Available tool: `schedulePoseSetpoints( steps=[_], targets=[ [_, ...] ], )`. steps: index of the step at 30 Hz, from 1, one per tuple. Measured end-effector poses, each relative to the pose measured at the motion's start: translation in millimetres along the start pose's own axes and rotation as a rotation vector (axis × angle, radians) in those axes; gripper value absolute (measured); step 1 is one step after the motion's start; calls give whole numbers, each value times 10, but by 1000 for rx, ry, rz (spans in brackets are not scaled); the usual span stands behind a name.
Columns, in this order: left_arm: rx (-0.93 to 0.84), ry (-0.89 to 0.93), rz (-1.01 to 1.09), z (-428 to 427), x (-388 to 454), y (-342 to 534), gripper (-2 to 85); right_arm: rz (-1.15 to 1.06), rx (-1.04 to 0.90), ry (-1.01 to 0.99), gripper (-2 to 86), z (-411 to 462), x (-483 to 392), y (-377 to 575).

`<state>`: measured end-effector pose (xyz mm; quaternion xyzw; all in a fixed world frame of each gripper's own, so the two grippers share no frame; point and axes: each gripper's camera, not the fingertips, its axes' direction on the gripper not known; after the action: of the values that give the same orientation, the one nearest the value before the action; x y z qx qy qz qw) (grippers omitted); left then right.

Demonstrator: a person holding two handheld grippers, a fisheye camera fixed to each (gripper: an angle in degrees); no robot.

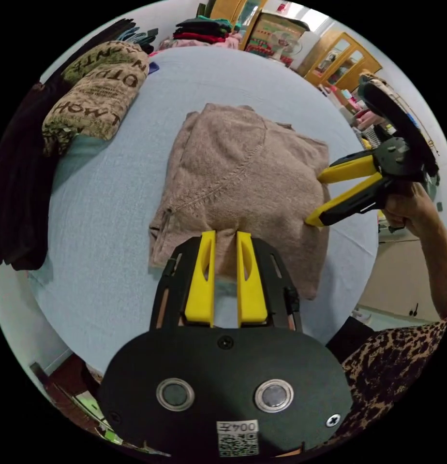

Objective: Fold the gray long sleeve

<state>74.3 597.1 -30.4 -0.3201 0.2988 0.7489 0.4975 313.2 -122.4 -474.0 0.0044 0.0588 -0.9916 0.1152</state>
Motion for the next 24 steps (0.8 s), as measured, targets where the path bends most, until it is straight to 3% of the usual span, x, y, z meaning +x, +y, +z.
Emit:
schedulePoseSetpoints(
  steps=[11,16,20,23,24],
  targets=[
    [-107,-145,16,292,321,-172,71,-62,29,26,221,36,438,35],
    [1,-56,44,269,60,62,79,-62,106,47,218,169,637,180],
    [230,-98,8,-44,-232,473,91,-56,144,60,218,330,824,289],
    [95,-101,-30,297,-600,532,88,-54,164,58,218,465,980,360],
    [148,-84,-44,260,-667,571,87,-53,167,59,218,494,1010,372]
  ],
)
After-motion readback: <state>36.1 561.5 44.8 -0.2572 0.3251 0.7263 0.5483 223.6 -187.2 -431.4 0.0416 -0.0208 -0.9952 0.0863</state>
